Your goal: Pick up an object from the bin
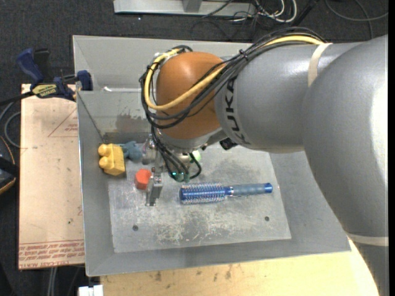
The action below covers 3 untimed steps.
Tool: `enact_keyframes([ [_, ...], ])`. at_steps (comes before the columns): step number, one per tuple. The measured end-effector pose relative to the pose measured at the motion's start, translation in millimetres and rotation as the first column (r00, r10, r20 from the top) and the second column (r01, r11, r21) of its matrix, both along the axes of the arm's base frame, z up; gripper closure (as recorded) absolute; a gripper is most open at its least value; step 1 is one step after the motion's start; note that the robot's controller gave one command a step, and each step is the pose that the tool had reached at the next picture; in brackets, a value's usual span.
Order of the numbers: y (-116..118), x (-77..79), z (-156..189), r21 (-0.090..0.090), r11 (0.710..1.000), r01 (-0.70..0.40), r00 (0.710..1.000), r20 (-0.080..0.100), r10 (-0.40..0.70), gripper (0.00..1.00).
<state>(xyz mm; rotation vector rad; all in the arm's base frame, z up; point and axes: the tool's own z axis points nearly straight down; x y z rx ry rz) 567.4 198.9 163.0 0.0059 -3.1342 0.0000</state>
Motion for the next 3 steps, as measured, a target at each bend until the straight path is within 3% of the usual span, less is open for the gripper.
enact_keyframes([
  [1,-43,9.0,-89,0.007,0.999,-0.045,0.999,0.015,0.045,0.0],
  [2,47,17.3,-88,-0.005,0.993,-0.116,0.993,0.019,0.116,0.0],
  [3,-15,6.9,51,-0.001,0.948,-0.32,0.947,0.017,0.319,0.0],
])
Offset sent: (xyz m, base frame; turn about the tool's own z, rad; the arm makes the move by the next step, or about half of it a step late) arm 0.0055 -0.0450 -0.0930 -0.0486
